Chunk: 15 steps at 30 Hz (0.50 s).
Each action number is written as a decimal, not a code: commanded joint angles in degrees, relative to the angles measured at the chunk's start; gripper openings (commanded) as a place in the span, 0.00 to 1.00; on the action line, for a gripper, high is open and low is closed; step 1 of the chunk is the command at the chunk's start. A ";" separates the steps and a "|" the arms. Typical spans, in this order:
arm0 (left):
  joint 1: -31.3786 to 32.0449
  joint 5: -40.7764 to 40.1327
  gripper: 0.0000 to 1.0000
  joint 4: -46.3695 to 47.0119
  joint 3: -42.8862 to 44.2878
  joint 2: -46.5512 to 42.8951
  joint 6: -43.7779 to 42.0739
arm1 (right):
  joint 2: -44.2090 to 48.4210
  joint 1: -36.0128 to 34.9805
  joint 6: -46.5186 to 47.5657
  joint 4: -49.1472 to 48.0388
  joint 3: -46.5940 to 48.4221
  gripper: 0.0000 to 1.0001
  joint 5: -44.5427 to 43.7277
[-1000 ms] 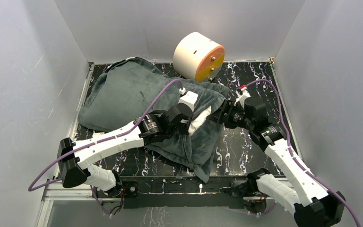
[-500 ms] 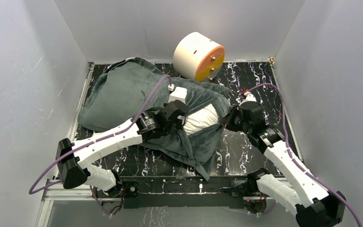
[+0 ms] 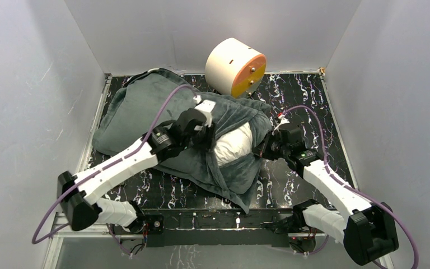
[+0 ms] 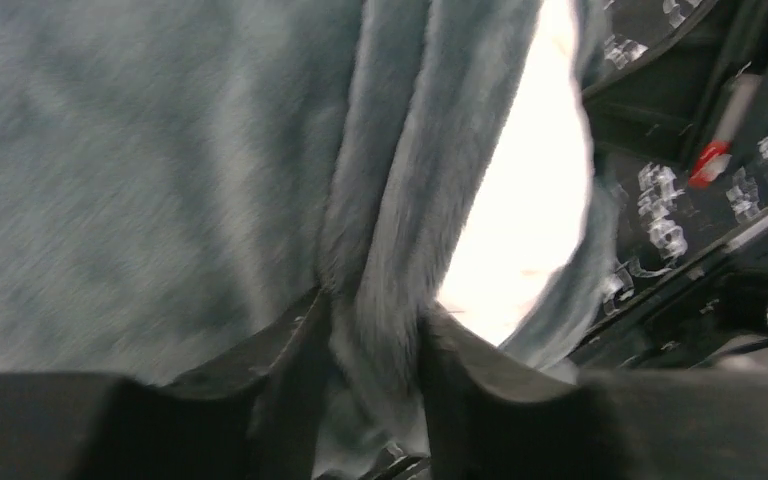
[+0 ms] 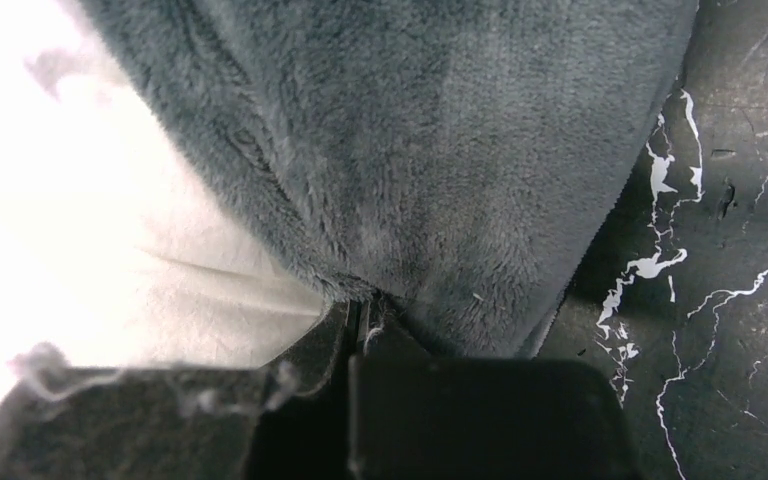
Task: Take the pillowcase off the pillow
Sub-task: Remove the pillow from the pillowcase.
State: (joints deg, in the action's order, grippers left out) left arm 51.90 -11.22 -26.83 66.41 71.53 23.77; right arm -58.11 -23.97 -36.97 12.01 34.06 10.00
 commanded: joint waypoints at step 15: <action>0.61 10.91 0.87 -15.09 43.21 36.56 -17.24 | 9.09 -0.05 2.78 4.70 1.35 0.00 0.24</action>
State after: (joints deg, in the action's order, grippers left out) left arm 51.94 -4.80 -35.48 110.96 106.00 9.37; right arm -50.76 -23.64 -34.85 13.67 33.98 9.78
